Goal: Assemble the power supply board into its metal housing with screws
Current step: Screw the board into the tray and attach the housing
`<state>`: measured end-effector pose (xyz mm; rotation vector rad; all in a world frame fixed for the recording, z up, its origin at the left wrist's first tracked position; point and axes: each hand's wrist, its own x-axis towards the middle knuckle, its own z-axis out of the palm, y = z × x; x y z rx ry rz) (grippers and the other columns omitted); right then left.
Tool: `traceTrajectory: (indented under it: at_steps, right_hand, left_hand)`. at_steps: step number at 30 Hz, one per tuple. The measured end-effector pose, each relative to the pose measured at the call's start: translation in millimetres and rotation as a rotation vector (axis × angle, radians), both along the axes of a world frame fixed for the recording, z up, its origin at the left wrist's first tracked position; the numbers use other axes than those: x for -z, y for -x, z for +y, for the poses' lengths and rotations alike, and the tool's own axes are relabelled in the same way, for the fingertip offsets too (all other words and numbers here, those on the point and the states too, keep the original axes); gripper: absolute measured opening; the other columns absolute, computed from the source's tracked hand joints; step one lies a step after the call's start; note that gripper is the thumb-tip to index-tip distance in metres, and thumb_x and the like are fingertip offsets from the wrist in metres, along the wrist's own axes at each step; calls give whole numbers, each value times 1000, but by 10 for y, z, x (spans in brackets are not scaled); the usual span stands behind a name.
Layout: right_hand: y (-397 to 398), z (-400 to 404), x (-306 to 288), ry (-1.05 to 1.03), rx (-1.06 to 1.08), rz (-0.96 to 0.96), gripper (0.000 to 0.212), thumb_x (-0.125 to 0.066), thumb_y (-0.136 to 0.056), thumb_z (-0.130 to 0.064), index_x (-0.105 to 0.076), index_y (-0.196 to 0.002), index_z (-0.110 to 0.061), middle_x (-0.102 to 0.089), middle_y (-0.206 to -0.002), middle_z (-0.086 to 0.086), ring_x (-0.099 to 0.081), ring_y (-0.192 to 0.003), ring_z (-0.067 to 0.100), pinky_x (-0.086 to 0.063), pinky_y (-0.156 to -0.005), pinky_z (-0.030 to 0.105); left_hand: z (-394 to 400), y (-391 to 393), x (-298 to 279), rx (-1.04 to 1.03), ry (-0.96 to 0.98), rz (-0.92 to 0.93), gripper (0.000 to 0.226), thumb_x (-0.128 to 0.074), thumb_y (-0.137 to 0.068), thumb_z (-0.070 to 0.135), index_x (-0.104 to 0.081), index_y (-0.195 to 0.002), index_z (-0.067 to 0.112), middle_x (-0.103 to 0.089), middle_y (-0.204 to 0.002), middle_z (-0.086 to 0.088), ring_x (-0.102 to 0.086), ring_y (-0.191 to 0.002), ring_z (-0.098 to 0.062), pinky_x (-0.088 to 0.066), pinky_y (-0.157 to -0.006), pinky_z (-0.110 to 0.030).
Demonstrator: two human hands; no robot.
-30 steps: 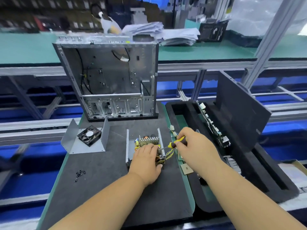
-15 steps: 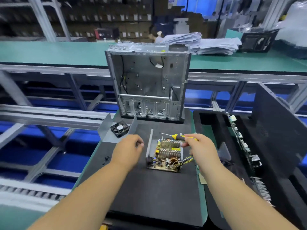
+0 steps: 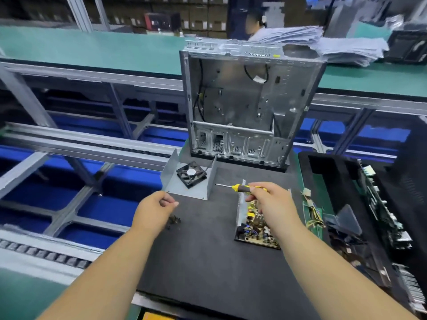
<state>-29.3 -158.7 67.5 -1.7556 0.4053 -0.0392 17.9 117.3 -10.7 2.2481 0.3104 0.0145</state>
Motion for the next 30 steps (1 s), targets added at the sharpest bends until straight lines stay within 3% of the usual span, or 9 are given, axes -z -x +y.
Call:
traceTrajectory:
  at_steps: [3,6,11,16,21,26,30]
  right_hand:
    - [-118,129,3,25,8,10,16,-57,-89,-27,-72,-91,-30,-74,-76,-6,-39,-50,12,-33,-49,25]
    - [-192,250,-2,35,5,19,16,-58,-90,-25,-73,-91,-29,-73,-74,-7,-40,-48,11,-33,-44,21]
    - [-257,413,39,75,10,25,16,-58,-91,-24,-72,-93,-29,-73,-75,-8,-41,-53,13,-37,-56,28]
    - [-305,533,117,103,6,54,16,-57,-93,-24,-71,-94,-29,-73,-74,-9,-42,-45,4,-38,-54,26]
    - [-341,607,154,100,6,66,15,-58,-92,-22,-72,-94,-29,-73,-75,-7,-43,-47,5,-38,-56,27]
    - [-331,597,122,105,4,53,15,-59,-92,-22,-72,-95,-29,-73,-75,-7,-44,-53,8,-39,-59,29]
    - [-324,576,74,104,21,52,15,-59,-92,-22,-72,-93,-29,-73,-74,-7,-44,-54,10,-39,-58,28]
  left_hand:
    - [94,-105,70,50,-11,-5,20,-62,-90,38,-62,-72,29,-59,-67,10,-53,-62,-8,-37,-53,-25]
    - [197,-195,129,179,-44,49,26,-49,-98,38,-65,-78,33,-65,-78,14,-58,-75,-2,-39,-59,-24]
    - [288,-304,269,435,-230,178,13,-66,-85,31,-66,-74,36,-64,-85,14,-59,-75,-2,-42,-62,-21]
    - [264,-349,321,487,-302,161,11,-73,-78,31,-63,-73,34,-58,-90,15,-59,-81,-3,-51,-74,-26]
    - [226,-387,305,514,-366,141,12,-67,-81,27,-61,-72,31,-57,-89,12,-58,-81,-6,-49,-70,-26]
    - [184,-405,302,491,-302,180,13,-63,-81,23,-61,-70,29,-59,-88,11,-60,-78,-8,-47,-65,-25]
    - [175,-424,252,424,-112,192,13,-62,-82,20,-64,-71,28,-63,-80,10,-59,-69,-8,-52,-66,-30]
